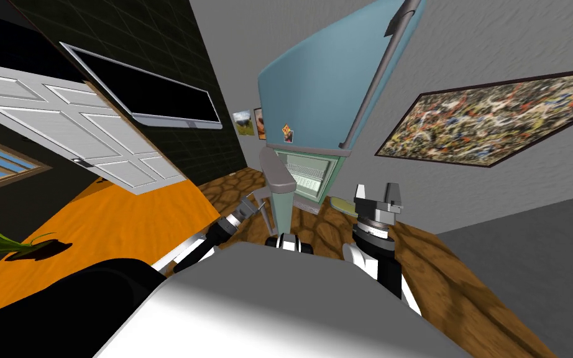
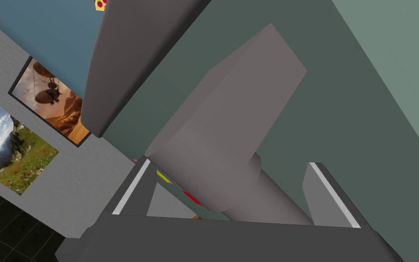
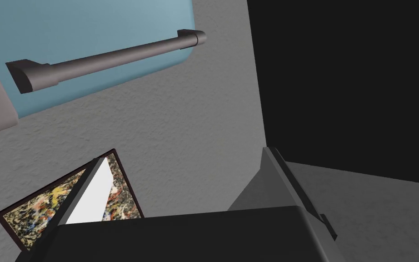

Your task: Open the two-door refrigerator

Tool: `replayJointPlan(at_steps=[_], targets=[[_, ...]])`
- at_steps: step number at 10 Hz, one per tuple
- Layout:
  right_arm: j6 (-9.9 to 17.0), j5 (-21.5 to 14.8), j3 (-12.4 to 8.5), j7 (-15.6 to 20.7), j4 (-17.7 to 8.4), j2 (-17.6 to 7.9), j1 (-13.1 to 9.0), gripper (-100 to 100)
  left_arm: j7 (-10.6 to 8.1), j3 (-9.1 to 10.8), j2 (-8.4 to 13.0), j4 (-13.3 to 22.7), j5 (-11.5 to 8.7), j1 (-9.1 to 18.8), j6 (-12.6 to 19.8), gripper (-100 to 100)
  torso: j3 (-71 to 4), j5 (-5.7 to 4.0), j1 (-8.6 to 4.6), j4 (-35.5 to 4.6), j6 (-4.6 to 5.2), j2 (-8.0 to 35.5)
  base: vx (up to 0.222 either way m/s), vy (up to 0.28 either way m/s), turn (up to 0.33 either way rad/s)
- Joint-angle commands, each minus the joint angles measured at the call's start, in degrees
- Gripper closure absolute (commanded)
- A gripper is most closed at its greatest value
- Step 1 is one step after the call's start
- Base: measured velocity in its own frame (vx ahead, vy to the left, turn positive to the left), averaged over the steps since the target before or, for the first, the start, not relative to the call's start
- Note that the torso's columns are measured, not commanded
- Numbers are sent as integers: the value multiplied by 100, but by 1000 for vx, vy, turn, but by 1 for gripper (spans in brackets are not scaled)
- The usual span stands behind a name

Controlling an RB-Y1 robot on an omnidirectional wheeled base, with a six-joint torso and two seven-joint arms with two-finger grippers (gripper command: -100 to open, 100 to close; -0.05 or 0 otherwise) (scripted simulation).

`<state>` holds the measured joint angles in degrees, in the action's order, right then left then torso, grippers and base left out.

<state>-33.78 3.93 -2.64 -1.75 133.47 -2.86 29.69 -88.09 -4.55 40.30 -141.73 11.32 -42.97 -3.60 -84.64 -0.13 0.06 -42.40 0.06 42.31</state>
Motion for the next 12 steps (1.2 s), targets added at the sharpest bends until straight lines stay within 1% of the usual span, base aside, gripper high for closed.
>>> replayJointPlan(at_steps=[1,2,3,4,5,6,7,8,10,12], targets=[[0,0,0,0,0,1,1,0,-105,-47,173,-26,61,-13,-194,100,18,2,-25,-2,-11,15,-70,287,-78],[0,0,1,0,0,1,1,0,-65,-17,95,-11,49,-11,-120,100,48,-3,-34,-6,-10,7,-48,137,-48],[0,0,2,0,0,3,1,0,-108,-49,191,-10,63,0,-232,100,54,-8,-68,-8,-27,0,-51,177,-107],[0,0,2,0,1,2,1,0,-108,-49,191,-10,63,0,-232,100,55,-10,-35,-9,-2,7,-59,202,-102],[0,0,1,0,0,2,1,0,-139,-85,283,-7,78,-1,-330,100,69,-9,-33,-11,7,4,-72,251,-110],[0,0,1,0,0,1,1,0,-139,-85,283,-7,78,-1,-330,100,85,-14,-22,-19,15,3,-80,280,-70],[0,0,1,0,0,1,1,0,-169,-120,376,-4,92,-1,-428,100,104,-17,-29,-26,9,-4,-70,269,-134],[0,0,1,0,0,1,1,0,-169,-120,376,-4,92,-1,-428,100,131,-17,-38,-33,-5,-12,-46,184,-71],[0,0,2,0,1,3,2,0,-169,-120,376,-4,92,-1,-428,100,176,-31,-75,-49,-25,-30,-15,61,10],[-1,0,3,0,1,4,2,0,-169,-120,376,-4,92,-1,-428,100,188,-29,-54,-52,-11,-29,-5,19,5]])
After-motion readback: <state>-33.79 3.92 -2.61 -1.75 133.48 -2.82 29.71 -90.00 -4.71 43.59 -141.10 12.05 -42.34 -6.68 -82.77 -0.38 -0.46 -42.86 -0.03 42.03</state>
